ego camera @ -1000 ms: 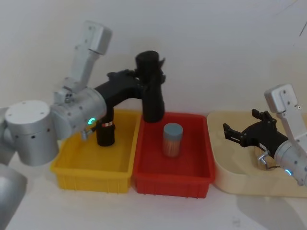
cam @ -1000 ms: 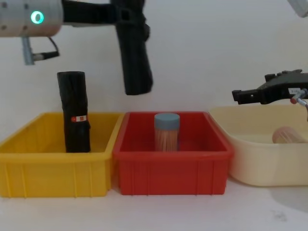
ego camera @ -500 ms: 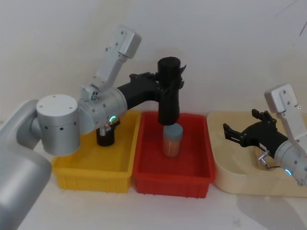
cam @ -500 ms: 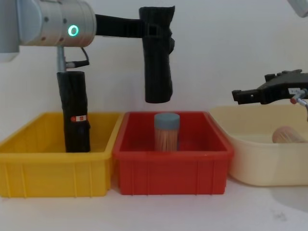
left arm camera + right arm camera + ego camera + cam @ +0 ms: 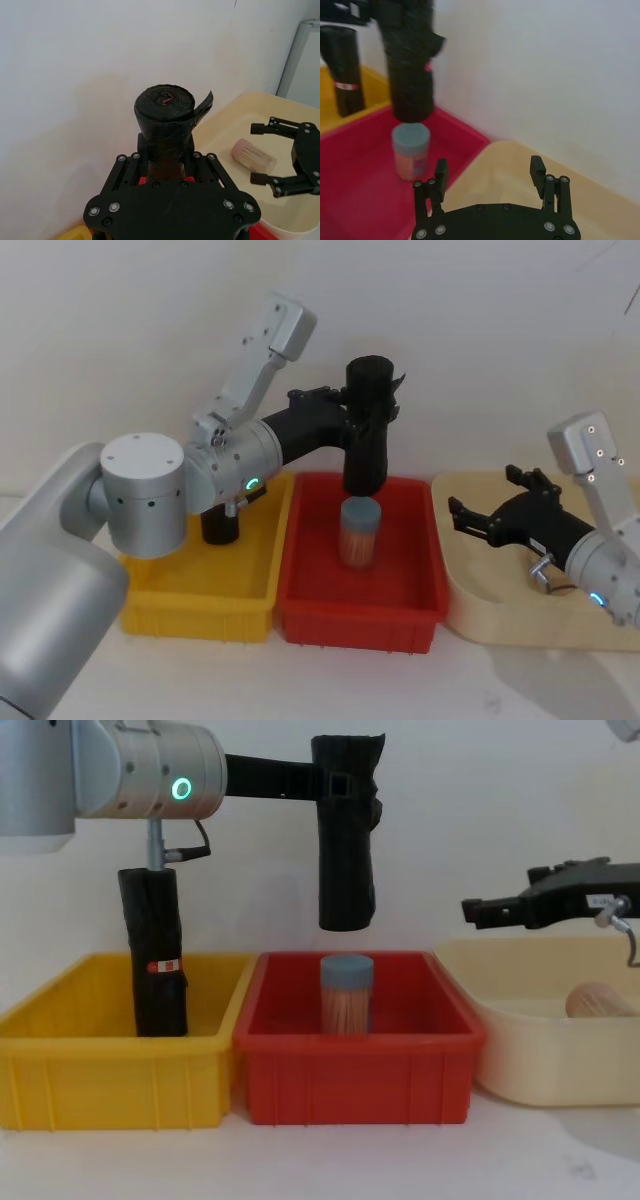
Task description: Pick up the garbage bag with the one hand and transfer it to the other hand.
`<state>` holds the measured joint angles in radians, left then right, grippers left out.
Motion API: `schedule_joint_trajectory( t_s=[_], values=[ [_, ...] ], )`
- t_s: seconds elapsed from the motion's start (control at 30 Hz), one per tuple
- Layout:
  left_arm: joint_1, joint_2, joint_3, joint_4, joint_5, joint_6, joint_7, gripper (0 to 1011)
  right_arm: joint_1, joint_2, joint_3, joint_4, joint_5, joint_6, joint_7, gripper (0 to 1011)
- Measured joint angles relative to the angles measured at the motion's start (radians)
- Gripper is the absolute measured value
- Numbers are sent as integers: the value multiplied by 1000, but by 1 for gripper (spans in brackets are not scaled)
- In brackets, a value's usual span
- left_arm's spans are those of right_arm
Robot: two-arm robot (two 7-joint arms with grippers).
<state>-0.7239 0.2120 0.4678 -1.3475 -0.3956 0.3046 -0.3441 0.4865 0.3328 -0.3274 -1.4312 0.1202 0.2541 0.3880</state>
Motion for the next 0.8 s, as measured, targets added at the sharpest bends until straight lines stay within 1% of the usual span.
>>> schedule_joint_trajectory(
  t_s=[0.23, 0.37, 0.47, 0.57, 0.8],
  values=[
    [-8, -5, 6, 13, 5, -9, -3, 375, 14, -3, -16, -3, 34, -21, 61, 1000],
    [-11, -7, 9, 18, 6, -12, -4, 375, 33, -16, -32, 16, 47, -35, 94, 1000],
    [-13, -8, 10, 21, 7, -14, -4, 375, 59, -36, -52, 45, 55, -51, 115, 1000],
    [-14, -9, 11, 23, 8, -16, -5, 375, 79, -52, -65, 73, 58, -62, 124, 1000],
    [-16, -10, 12, 26, 9, -18, -5, 375, 131, -94, -88, 153, 57, -84, 122, 1000]
  ],
)
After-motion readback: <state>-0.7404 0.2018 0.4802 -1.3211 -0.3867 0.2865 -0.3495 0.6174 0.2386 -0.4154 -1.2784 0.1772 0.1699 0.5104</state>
